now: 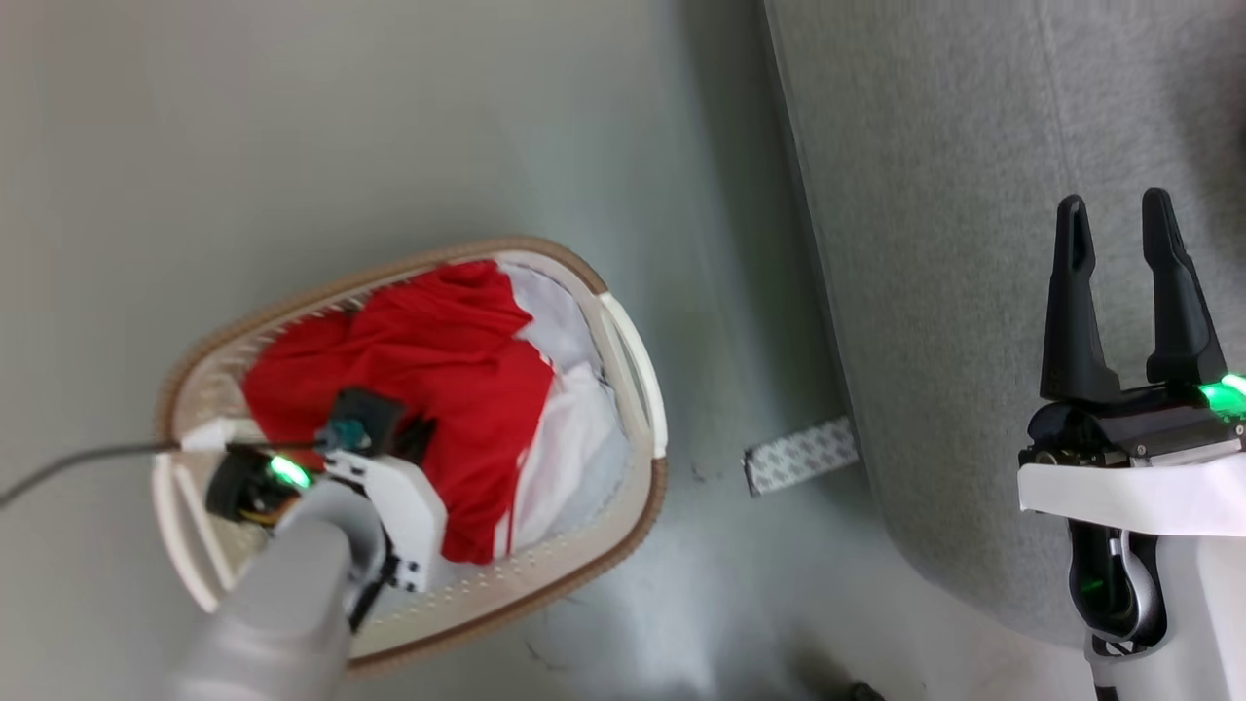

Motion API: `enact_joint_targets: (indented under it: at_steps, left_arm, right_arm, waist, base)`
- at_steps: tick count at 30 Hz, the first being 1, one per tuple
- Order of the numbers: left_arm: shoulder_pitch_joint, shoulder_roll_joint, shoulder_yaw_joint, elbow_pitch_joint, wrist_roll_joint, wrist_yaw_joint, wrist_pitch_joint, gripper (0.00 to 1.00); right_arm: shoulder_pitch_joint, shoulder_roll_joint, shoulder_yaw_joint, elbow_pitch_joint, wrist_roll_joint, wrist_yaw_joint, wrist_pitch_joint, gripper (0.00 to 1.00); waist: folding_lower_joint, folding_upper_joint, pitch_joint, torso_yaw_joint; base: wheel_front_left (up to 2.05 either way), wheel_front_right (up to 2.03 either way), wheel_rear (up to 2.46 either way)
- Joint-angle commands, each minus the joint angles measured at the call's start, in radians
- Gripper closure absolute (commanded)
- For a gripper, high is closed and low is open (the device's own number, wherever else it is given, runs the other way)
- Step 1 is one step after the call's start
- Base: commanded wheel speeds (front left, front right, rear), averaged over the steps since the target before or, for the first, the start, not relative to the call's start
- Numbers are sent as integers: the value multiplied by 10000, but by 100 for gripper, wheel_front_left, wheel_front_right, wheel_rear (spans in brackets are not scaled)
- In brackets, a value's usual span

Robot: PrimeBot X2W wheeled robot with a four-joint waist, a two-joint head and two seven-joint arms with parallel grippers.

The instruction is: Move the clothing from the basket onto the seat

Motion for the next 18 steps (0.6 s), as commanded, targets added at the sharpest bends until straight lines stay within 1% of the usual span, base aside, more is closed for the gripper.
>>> enact_joint_targets:
  at_steps: [1, 8, 13, 14, 15, 18]
  left_arm:
    - [309, -193, 43, -126, -371, 5, -205, 100]
    - [1472, -585, 128, -1029, -1574, 8, -469, 100]
    - [2408, -594, 169, -2013, -2123, 7, -498, 100]
    - [2408, -594, 169, -2013, -2123, 7, -498, 100]
    - [2796, -582, 254, -2461, -2241, 6, -498, 100]
    - [3398, -557, 406, -3152, -2368, 91, -497, 100]
  right_arm:
    - [147, -3, -84, 136, -77, -22, -22, 0]
    - [579, -14, -327, 709, -237, -22, -22, 0]
    - [1207, -15, -466, 1219, -348, -22, -22, 0]
    - [1207, -15, -466, 1219, -348, -22, -22, 0]
    - [1505, -18, -540, 1409, -405, -22, -22, 0]
    - [1931, -17, -593, 1677, -534, -22, -22, 0]
  waist:
    - [-1, 0, -716, 411]
    - [-1, 0, -2589, 1069]
    - [-1, 0, -4086, 1493]
    - [-1, 0, -4086, 1493]
    - [-1, 0, -4691, 1630]
    - [-1, 0, -5576, 1774]
  base:
    - [0, 0, 0]
    - [0, 0, 0]
    - [0, 0, 0]
    - [0, 0, 0]
    - [0, 0, 0]
    - [0, 0, 0]
